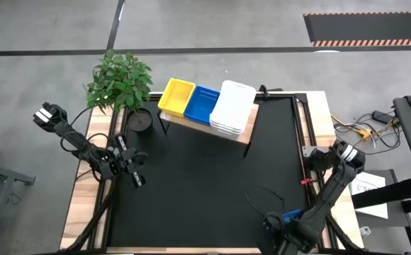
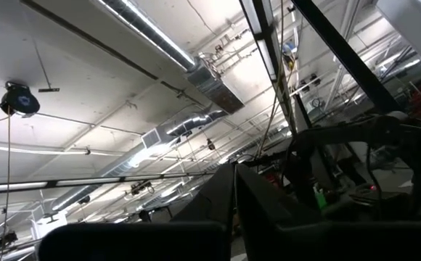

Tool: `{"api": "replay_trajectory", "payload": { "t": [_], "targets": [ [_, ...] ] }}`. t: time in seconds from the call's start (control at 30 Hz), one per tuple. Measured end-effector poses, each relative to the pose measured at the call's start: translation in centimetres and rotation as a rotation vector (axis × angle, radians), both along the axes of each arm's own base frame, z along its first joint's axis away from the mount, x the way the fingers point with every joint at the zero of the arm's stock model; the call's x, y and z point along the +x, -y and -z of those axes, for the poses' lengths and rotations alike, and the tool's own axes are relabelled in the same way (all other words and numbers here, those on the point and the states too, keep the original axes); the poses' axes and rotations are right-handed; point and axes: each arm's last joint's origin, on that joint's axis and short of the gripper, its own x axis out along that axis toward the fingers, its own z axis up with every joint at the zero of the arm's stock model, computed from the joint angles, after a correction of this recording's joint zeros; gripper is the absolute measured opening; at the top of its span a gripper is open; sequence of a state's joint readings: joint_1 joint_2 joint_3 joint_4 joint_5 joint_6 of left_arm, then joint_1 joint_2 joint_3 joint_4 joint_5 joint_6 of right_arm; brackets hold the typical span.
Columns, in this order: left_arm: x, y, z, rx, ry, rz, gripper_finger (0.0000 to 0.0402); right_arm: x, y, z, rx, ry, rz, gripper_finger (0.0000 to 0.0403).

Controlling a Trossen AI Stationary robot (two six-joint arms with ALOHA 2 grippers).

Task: Stack baskets on shelf by color
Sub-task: Stack the blue bin on top of the other blue bins on the shelf

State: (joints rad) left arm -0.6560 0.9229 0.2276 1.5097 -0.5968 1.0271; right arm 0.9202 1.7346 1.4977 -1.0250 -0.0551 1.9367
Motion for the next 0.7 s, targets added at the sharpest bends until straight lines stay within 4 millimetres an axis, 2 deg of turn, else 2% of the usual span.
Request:
{"api": "replay_trajectory", "payload": {
  "t": [0.17,0.33,0.47,0.7],
  "targets": [
    [0.0,0.0,0.0,-0.001,0.001,0.000,0.0000,0.4,-0.7,1.7,0.009,-0.079,0.042,0.0186],
    [0.0,0.0,0.0,0.000,0.000,0.000,0.0000,0.5,-0.7,2.8,-0.039,-0.124,0.100,0.0207],
    [0.0,0.0,0.1,0.001,-0.001,-0.001,0.0000,0.6,-0.8,3.3,-0.054,-0.133,0.107,0.0194],
    [0.0,0.0,0.1,0.001,-0.001,-0.001,0.0000,0.7,-1.0,5.1,-0.093,-0.160,0.109,0.0138]
  ]
}}
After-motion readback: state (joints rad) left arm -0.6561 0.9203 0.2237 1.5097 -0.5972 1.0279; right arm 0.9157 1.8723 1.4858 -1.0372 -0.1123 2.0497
